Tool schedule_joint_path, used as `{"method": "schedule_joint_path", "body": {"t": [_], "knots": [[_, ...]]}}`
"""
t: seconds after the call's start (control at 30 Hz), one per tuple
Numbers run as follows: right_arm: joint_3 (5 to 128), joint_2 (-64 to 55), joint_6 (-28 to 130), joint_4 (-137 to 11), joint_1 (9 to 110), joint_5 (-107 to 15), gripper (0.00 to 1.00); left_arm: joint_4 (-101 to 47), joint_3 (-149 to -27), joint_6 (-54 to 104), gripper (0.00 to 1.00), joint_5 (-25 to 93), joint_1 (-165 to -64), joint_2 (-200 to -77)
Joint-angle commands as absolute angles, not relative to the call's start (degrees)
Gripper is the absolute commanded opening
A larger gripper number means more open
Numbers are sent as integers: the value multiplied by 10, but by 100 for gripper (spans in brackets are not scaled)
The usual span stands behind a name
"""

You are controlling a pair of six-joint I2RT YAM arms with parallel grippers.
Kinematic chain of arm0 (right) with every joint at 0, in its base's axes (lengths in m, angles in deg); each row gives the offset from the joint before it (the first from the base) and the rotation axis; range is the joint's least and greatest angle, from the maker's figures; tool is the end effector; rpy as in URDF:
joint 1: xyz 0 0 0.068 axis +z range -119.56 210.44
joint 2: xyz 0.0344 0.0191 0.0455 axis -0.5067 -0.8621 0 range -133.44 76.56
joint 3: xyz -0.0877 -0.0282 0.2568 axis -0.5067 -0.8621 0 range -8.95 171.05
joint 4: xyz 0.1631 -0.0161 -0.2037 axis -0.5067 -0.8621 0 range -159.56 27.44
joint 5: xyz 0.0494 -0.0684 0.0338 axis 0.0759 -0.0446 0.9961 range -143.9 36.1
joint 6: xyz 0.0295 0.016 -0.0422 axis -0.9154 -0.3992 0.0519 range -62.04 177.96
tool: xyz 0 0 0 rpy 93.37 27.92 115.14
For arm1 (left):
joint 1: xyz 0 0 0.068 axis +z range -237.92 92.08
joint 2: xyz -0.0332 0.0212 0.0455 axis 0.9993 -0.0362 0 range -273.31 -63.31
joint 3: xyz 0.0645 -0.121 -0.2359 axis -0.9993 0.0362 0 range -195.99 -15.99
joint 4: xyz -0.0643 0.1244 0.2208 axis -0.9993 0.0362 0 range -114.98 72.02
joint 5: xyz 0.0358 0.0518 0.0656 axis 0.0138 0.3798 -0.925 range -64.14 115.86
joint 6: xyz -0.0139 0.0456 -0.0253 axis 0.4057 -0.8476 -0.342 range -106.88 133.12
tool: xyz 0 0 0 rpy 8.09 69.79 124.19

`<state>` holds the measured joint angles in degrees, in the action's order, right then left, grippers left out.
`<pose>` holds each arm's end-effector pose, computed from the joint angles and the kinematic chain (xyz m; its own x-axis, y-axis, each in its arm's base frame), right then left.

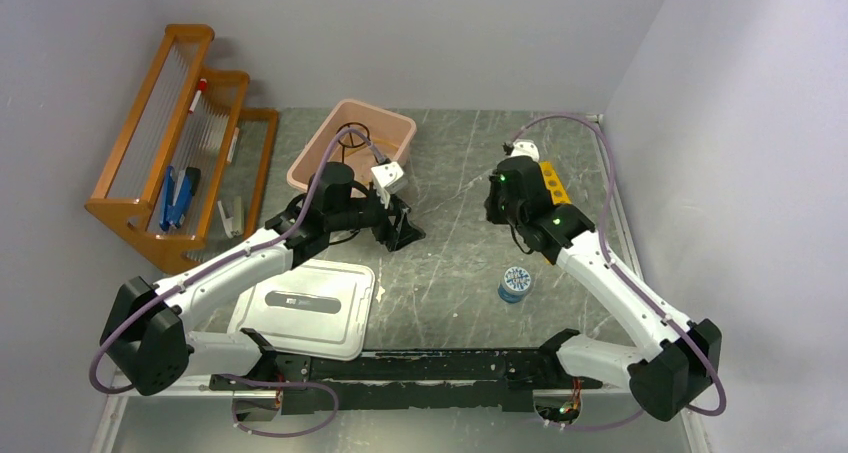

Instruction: Organize the chemistry lab equipment

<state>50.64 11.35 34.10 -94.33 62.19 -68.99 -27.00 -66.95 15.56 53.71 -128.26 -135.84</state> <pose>0.2133 0.1210 0.3231 -0.6066 0.0839 -0.7906 -0.0949 0.9797 0.1767 0.2103 -0.2005 0.2957 -0.2935 0.1998 -0.9349 0.8962 0.3978 -0.1963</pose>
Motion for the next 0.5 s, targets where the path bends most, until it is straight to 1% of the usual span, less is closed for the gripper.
{"method": "schedule_joint_path", "body": {"t": [0.0,0.27,0.47], "knots": [[457,124,435,-870,593,-787,11,-296,-681,176,74,563,-1284,-1352],[388,125,455,-785,526,-747,11,-303,-675,185,72,574,-1284,-1353],[351,127,469,-732,503,-714,11,-307,-674,189,71,575,-1284,-1356]]}}
